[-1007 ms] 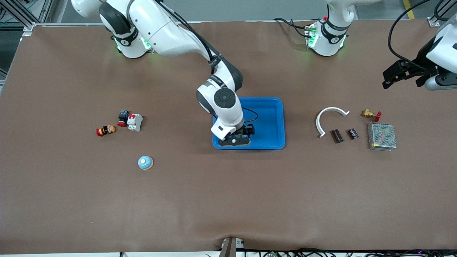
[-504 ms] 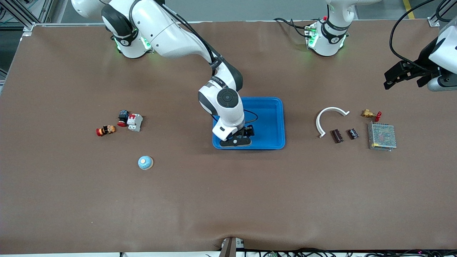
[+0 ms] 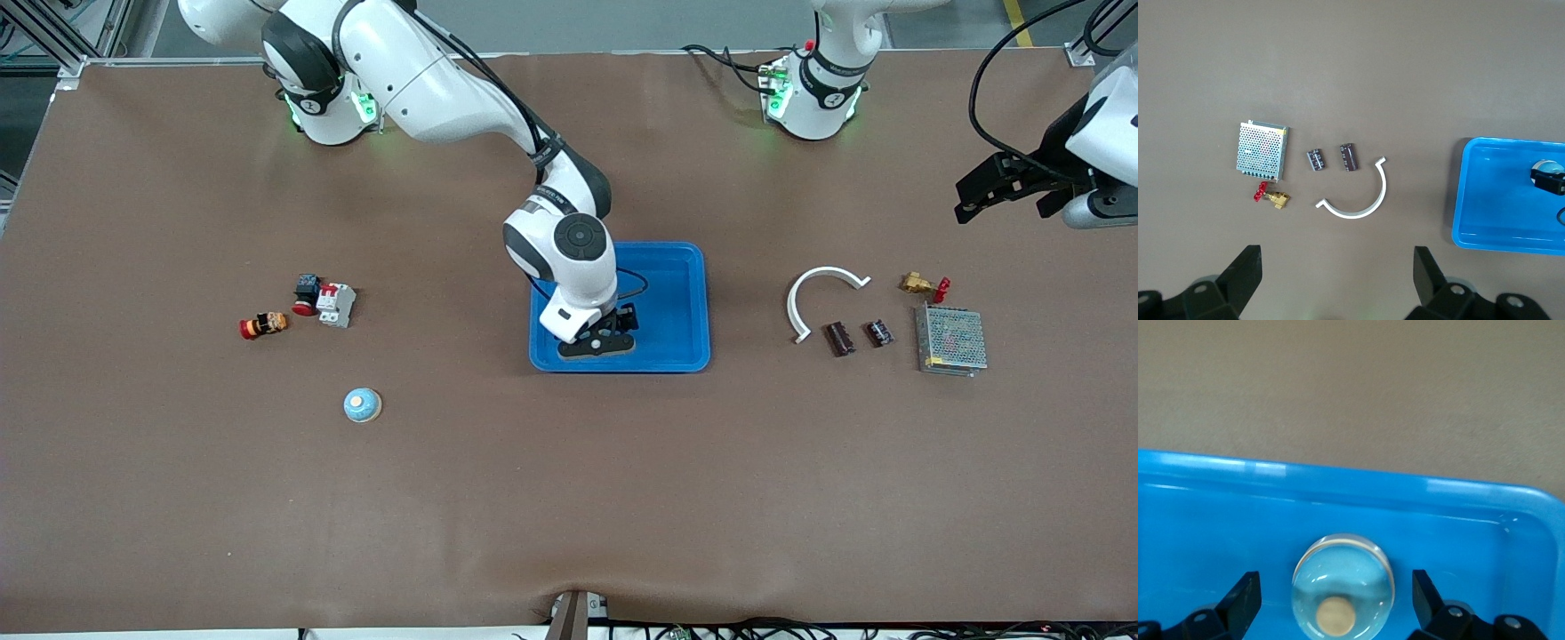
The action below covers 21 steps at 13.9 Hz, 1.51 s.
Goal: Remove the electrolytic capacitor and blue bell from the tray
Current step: 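Lower the right gripper into the tray and grasp the second bell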
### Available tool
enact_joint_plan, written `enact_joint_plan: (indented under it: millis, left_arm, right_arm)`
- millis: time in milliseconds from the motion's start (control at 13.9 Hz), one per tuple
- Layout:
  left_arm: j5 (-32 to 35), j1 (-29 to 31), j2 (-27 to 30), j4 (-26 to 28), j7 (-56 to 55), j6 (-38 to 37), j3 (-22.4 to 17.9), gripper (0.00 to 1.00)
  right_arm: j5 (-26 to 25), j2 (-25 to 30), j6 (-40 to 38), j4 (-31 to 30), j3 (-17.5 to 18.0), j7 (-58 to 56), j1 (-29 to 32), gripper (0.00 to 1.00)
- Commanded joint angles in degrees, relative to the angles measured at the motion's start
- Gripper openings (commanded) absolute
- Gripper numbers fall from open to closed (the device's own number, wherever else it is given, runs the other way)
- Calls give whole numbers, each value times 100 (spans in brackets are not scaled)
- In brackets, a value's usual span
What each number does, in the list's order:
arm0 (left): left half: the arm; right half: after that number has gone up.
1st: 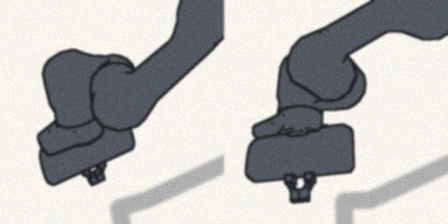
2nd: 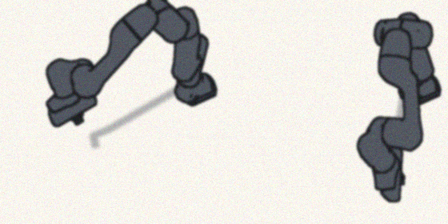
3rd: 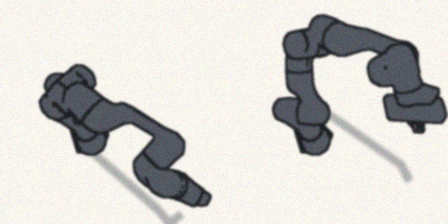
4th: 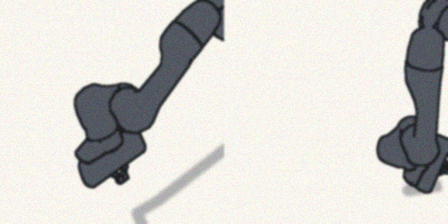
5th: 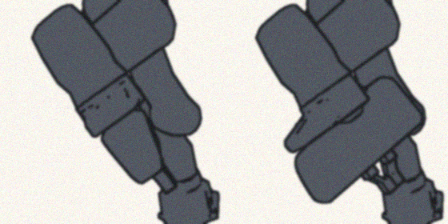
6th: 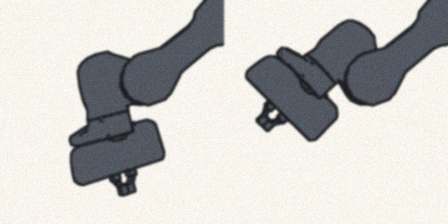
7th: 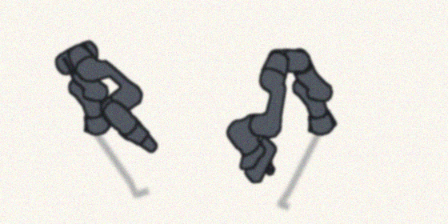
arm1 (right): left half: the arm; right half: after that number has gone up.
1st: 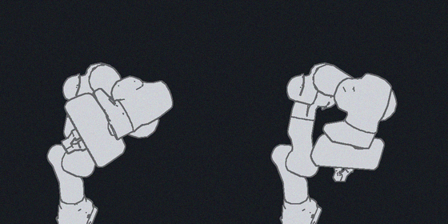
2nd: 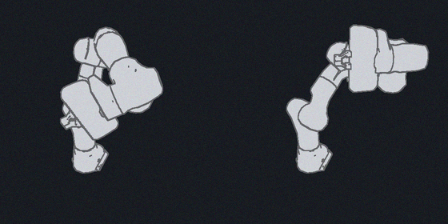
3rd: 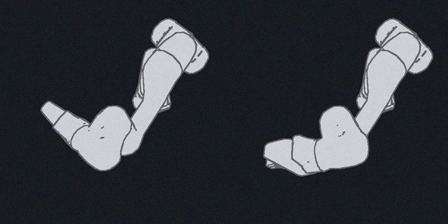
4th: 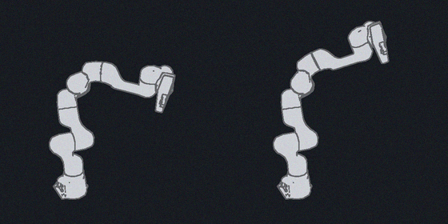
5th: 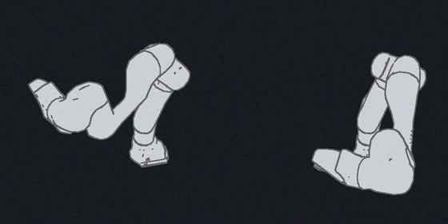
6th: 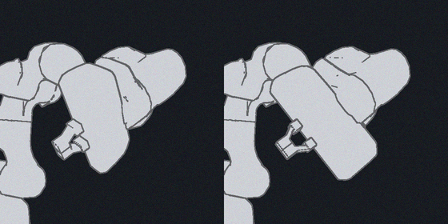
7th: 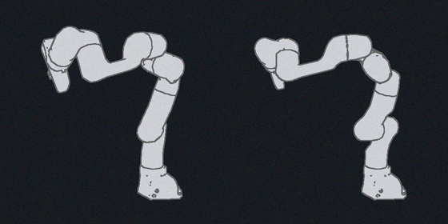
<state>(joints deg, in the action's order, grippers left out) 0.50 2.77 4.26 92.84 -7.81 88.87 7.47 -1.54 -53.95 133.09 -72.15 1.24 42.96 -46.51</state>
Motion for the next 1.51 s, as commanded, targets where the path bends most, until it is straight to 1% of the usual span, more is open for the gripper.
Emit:
enact_joint_plan:
  millis: [0,216,432,504,576,647,719,791,863,935,1439]
  left_arm:
    - [-103,48,40,67,139,87,-9,100]
    - [-103,40,-4,67,148,95,-9,100]
    - [-94,31,-13,67,157,95,-9,100]
    - [-94,39,-21,76,157,95,-9,100]
    - [-94,40,-21,85,157,95,-9,100]
    - [-94,40,-13,94,157,95,-9,100]
    - [-103,40,-13,94,166,95,-9,100]
    - [-103,40,-13,76,157,95,-9,100]
    - [-103,40,-21,76,157,95,-9,100]
    - [-94,40,-13,85,157,95,-9,100]
    - [-94,31,-48,76,157,95,0,100]
  right_arm:
    - [-127,-80,-64,114,-45,125,-95,100]
    - [-338,-89,-47,69,-45,116,-95,100]
    - [-347,-89,-47,69,-45,90,-60,100]
    - [-347,-89,-47,69,-45,90,-34,92]
    - [-347,-89,-47,69,-36,90,-25,78]
    - [-338,-89,-47,69,-36,99,-25,62]
    - [-338,-89,-47,69,-36,99,-25,56]
    - [-329,-89,-55,69,-36,99,-25,46]
    - [-321,-89,-56,78,-36,99,-25,44]
    - [-320,-81,-56,78,-36,99,-25,39]
    - [-233,148,-204,69,8,99,-25,38]
